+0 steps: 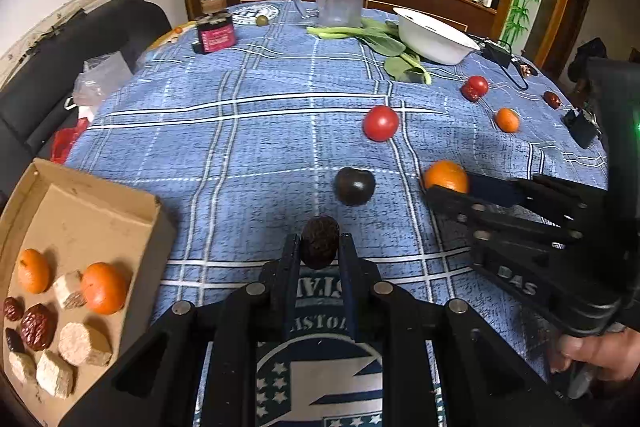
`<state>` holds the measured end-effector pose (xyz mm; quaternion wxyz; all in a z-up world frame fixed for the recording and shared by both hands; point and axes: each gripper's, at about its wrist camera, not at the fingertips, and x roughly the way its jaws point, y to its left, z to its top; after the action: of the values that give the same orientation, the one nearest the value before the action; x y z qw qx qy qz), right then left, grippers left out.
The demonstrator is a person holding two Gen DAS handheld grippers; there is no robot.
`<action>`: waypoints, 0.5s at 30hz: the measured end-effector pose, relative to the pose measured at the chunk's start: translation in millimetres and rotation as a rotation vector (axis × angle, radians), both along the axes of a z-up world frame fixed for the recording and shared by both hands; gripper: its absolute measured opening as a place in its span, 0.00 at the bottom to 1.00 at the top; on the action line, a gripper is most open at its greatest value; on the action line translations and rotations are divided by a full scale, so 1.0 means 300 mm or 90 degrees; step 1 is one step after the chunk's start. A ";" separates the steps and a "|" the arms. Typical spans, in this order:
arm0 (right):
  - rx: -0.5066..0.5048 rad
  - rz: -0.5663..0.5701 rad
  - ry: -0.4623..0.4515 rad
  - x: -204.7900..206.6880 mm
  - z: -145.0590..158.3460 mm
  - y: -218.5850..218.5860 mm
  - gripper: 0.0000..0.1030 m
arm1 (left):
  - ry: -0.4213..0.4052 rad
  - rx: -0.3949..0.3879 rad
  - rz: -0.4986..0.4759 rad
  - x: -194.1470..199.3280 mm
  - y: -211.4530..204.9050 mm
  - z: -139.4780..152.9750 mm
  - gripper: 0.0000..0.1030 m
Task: Organize fruits
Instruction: 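Grasp a dark date with the left gripper while the right gripper grasps an orange, then carry the date and the orange with both grippers over the box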
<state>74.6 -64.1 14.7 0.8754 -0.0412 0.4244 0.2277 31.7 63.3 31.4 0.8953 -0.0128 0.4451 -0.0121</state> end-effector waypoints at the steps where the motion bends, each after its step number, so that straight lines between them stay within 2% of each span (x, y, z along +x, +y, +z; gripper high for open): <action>1: 0.004 -0.003 -0.003 -0.018 0.012 -0.008 0.33 | -0.002 0.001 0.001 -0.005 0.001 0.003 0.18; 8: 0.038 -0.021 -0.031 -0.163 0.094 -0.052 0.33 | -0.028 0.019 0.011 -0.070 0.016 0.047 0.18; 15: 0.054 -0.020 -0.042 -0.295 0.133 -0.023 0.33 | -0.054 0.034 0.022 -0.159 0.048 0.093 0.18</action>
<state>-13.8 -70.9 54.7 0.8934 -0.0053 0.3857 0.2303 -16.1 77.8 59.2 0.9135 0.0044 0.4066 0.0146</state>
